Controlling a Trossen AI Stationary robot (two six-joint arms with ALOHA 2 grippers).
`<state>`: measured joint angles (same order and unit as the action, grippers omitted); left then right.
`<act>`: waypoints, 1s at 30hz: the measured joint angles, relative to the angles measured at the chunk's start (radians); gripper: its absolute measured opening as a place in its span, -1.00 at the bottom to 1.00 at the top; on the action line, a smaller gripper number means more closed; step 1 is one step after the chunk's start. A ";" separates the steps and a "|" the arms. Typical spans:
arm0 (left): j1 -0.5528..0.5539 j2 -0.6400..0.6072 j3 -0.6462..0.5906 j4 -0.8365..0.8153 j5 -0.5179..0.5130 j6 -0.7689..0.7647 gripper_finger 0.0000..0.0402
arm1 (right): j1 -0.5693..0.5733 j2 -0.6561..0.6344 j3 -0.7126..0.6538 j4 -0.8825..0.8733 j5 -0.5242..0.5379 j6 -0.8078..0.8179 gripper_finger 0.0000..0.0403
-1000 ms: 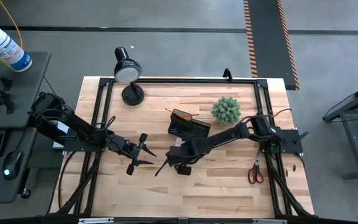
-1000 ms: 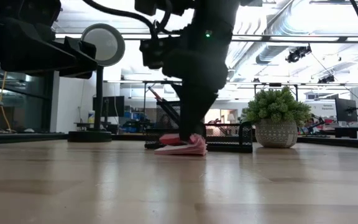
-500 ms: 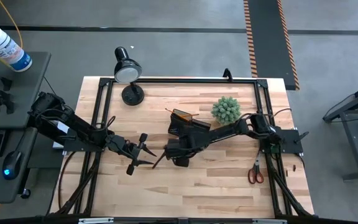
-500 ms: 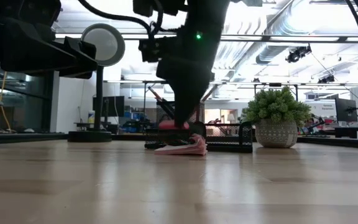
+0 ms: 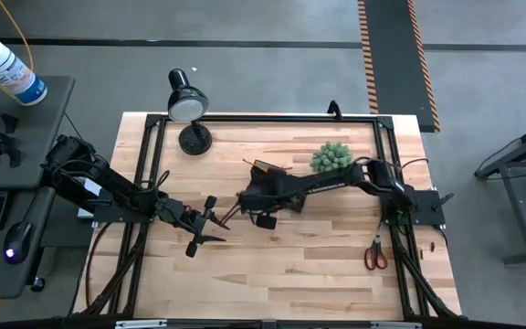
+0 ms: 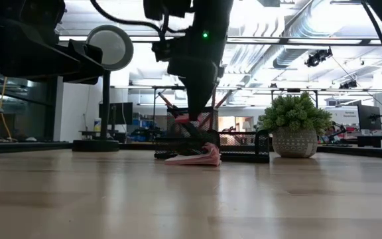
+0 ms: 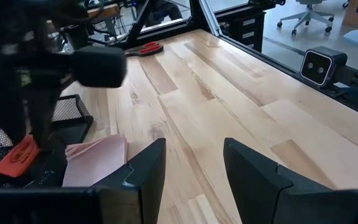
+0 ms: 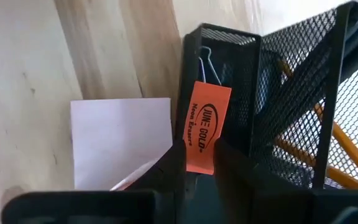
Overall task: Pick and place office supplies into organizer
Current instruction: Put the orange eraser into the black desk organizer, then put the pink sticky notes into the black desk organizer
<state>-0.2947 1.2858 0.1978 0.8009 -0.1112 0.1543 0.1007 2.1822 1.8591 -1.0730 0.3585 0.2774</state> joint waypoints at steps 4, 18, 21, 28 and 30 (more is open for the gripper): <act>0.000 0.000 0.000 0.000 0.000 0.000 -0.25 | -0.032 0.000 0.000 -0.011 0.000 -0.018 -0.67; 0.000 0.000 0.000 0.001 0.002 0.000 -0.25 | -0.068 0.000 0.000 -0.018 -0.068 -0.018 -0.67; 0.000 0.000 0.000 0.003 0.002 0.000 -0.25 | -0.066 0.000 0.000 -0.015 -0.075 -0.021 -0.64; 0.000 0.000 0.000 0.006 -0.004 0.002 -0.25 | -0.065 0.000 0.000 -0.014 -0.076 -0.032 -0.39; 0.000 0.000 0.000 0.005 -0.005 0.002 -0.25 | -0.065 0.000 0.000 -0.014 -0.076 -0.032 -0.31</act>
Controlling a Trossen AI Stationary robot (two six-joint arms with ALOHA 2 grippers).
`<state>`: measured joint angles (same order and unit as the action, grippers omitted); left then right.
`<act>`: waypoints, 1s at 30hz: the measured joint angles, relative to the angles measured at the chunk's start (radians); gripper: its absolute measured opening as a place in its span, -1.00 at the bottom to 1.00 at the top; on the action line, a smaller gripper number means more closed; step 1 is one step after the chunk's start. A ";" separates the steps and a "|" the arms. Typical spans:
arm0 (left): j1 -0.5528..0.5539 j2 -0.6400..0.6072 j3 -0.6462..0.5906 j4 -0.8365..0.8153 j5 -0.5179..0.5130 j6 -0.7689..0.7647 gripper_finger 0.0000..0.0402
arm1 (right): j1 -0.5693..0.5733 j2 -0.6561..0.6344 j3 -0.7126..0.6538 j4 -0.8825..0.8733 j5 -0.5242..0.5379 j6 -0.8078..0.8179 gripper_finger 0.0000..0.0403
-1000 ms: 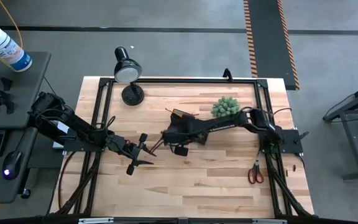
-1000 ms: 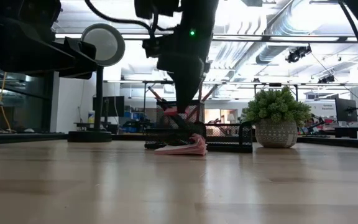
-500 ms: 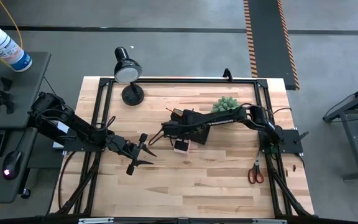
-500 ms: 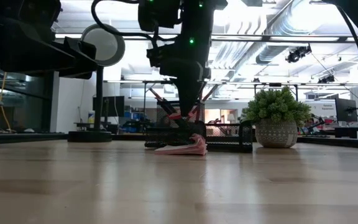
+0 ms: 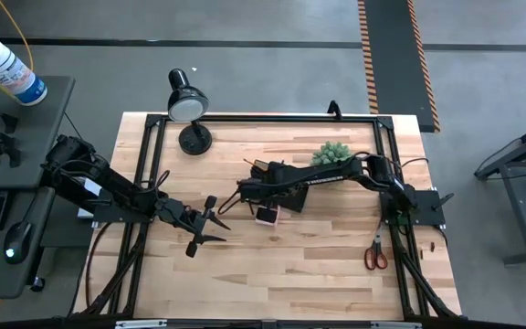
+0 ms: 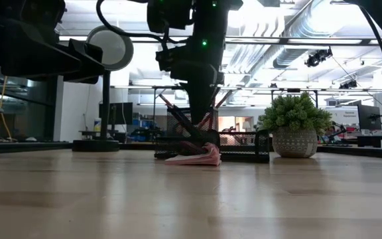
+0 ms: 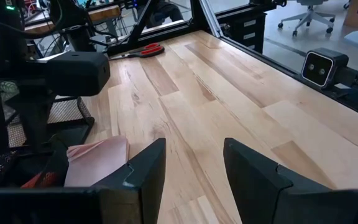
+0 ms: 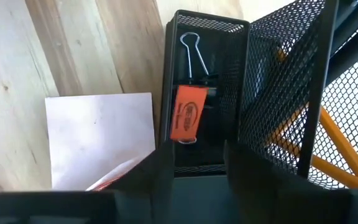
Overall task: Pick and place office supplies into organizer
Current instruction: Put the pink sticky notes into the black desk organizer
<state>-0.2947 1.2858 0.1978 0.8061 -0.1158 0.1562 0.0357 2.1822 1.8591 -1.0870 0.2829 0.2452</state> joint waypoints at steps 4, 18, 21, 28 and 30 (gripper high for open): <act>0.000 0.000 0.000 -0.001 0.000 0.004 -0.25 | 0.000 0.000 0.000 -0.001 -0.001 -0.003 -0.15; 0.000 0.000 0.000 -0.002 0.000 0.017 -0.25 | 0.051 0.000 0.000 0.000 -0.001 -0.014 -0.01; 0.000 0.000 0.000 -0.009 0.000 0.019 -0.25 | 0.068 0.000 0.000 0.003 -0.002 -0.012 -0.03; 0.000 0.000 0.000 -0.018 0.000 0.019 -0.25 | 0.122 0.000 0.002 -0.004 -0.002 0.003 -0.08; 0.000 0.000 0.000 -0.018 0.000 0.019 -0.25 | 0.138 0.000 0.019 -0.037 -0.005 0.034 -0.10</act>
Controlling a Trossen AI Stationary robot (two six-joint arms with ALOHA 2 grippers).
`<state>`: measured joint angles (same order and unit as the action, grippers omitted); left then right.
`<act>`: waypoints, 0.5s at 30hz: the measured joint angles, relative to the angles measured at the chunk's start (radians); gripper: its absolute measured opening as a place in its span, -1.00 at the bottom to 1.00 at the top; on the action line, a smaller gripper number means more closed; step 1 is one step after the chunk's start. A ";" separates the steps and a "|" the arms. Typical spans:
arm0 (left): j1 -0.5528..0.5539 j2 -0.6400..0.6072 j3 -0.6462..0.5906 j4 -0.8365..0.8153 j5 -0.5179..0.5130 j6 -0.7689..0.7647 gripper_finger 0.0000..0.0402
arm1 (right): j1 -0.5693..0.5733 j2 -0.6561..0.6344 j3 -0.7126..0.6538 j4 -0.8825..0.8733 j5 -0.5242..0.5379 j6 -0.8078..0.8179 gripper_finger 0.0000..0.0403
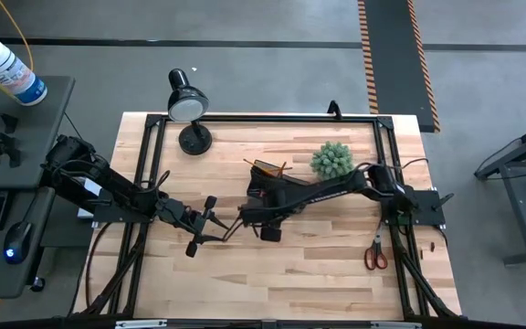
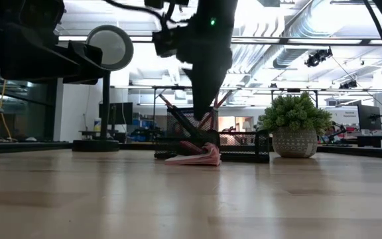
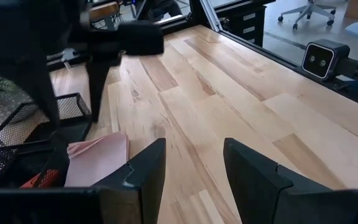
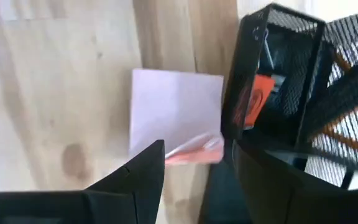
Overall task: Pick and place office supplies into organizer
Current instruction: Put the pink sticky notes into the black desk organizer
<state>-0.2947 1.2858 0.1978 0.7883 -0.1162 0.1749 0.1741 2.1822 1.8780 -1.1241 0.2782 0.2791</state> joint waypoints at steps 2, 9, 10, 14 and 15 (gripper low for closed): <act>0.000 0.000 0.000 -0.002 0.000 0.000 -0.25 | 0.016 0.000 0.022 -0.034 -0.010 0.045 -0.11; 0.000 0.000 0.000 -0.006 0.000 -0.001 -0.25 | 0.075 -0.001 0.091 -0.195 0.037 0.269 -0.16; 0.000 0.000 0.000 -0.006 0.000 -0.001 -0.25 | 0.083 -0.001 0.089 -0.219 0.050 0.296 -0.17; 0.000 0.000 0.000 -0.006 0.000 -0.001 -0.25 | 0.103 -0.001 0.061 -0.312 0.093 0.428 -0.19; 0.000 0.000 0.000 -0.007 0.000 -0.001 -0.25 | 0.107 0.000 0.050 -0.342 0.097 0.462 -0.19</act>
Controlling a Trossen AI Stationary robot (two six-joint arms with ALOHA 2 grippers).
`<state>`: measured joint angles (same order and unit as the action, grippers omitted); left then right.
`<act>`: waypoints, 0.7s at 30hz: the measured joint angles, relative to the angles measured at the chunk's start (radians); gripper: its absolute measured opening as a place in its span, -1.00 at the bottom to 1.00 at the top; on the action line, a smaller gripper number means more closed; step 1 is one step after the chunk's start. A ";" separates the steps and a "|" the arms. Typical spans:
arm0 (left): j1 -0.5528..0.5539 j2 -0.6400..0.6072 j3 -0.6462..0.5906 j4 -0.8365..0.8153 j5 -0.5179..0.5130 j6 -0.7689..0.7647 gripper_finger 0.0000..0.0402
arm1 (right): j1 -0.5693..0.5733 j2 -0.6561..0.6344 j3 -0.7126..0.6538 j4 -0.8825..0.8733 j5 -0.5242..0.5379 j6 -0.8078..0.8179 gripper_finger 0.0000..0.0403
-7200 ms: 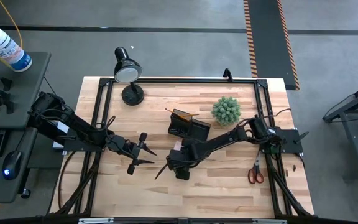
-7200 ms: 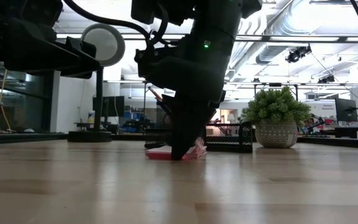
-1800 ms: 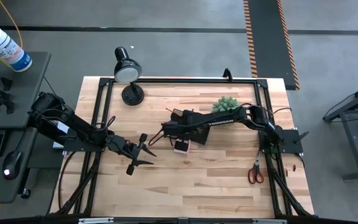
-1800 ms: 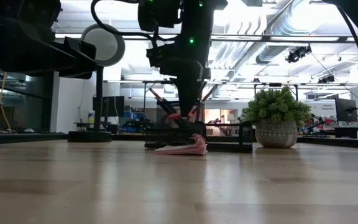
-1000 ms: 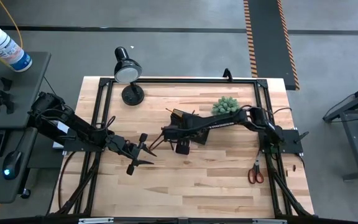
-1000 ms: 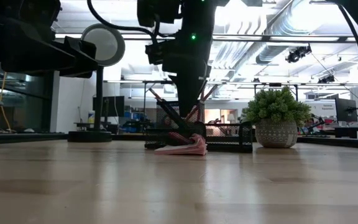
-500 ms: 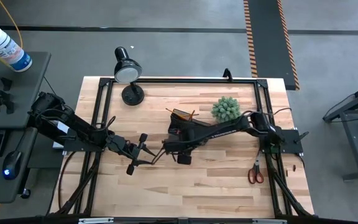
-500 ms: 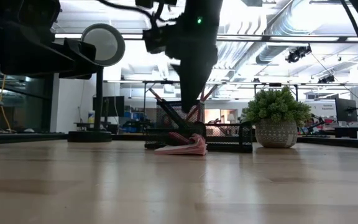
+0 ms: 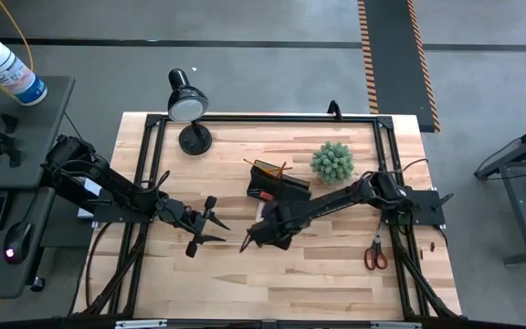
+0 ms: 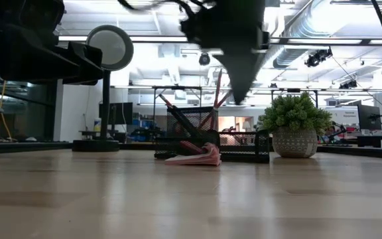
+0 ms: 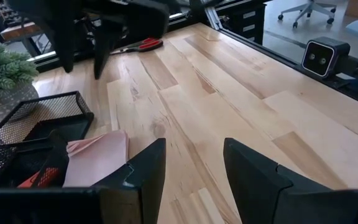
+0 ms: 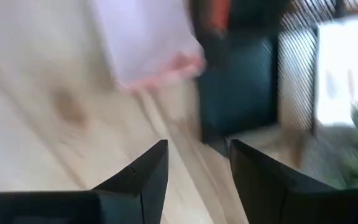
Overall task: Pick and place office supplies into organizer
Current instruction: Put the pink sticky notes into the black desk organizer
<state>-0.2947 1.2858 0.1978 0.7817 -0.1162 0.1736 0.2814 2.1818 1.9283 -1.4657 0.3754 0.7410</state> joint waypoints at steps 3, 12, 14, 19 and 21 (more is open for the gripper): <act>0.000 0.000 0.000 -0.004 0.000 0.000 -0.25 | 0.014 0.000 -0.034 -0.055 0.006 0.069 -0.20; 0.000 0.000 0.000 -0.007 0.000 0.000 -0.25 | 0.072 0.000 -0.164 -0.076 0.003 0.096 -0.16; 0.000 0.000 0.000 -0.007 0.000 0.002 -0.25 | 0.071 0.000 -0.181 -0.065 -0.015 0.097 -0.16; 0.000 0.000 0.000 -0.007 0.000 0.003 -0.25 | 0.058 0.000 -0.195 -0.060 -0.097 0.097 -0.20; 0.000 0.000 0.000 -0.007 0.000 0.003 -0.25 | 0.052 0.000 -0.194 -0.054 -0.145 0.097 -0.21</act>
<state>-0.2947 1.2858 0.1978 0.7746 -0.1162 0.1764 0.3332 2.1822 1.7340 -1.5197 0.2304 0.8383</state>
